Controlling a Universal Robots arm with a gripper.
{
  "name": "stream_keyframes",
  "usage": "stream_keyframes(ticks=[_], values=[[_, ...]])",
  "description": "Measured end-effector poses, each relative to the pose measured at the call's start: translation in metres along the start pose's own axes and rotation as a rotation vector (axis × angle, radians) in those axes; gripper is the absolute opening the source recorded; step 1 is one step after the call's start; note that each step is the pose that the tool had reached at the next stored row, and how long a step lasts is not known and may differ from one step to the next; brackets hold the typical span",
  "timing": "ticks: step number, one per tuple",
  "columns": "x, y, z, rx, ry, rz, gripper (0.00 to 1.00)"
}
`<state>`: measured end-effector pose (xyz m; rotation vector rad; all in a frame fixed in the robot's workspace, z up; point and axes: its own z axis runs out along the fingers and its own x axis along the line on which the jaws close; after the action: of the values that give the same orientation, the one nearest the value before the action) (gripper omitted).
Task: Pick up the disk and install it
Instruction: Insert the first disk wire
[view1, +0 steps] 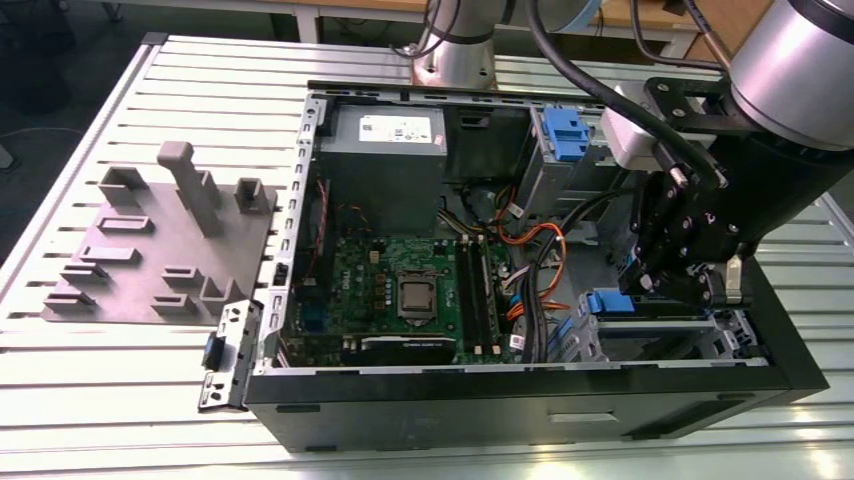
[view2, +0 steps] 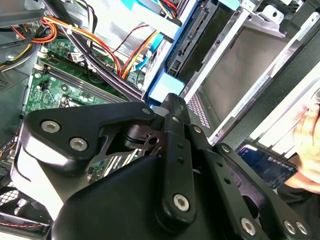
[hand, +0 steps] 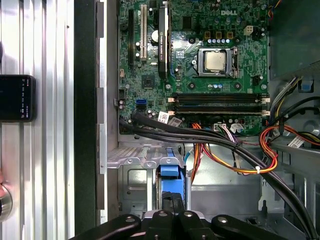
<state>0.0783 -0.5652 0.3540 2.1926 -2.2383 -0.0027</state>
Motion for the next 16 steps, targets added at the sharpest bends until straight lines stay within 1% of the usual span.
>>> stream_keyframes(ticks=[4, 11, 13, 16], values=[[0.0000, -0.0008, 0.0000, 0.0000, 0.0001, 0.000, 0.11], [-0.0003, -0.0139, -0.0001, 0.0000, 0.0001, 0.000, 0.11], [-0.0004, -0.0155, -0.0001, 0.0000, 0.0000, 0.000, 0.11], [-0.0003, -0.0156, -0.0001, 0.0000, 0.0001, 0.000, 0.11]])
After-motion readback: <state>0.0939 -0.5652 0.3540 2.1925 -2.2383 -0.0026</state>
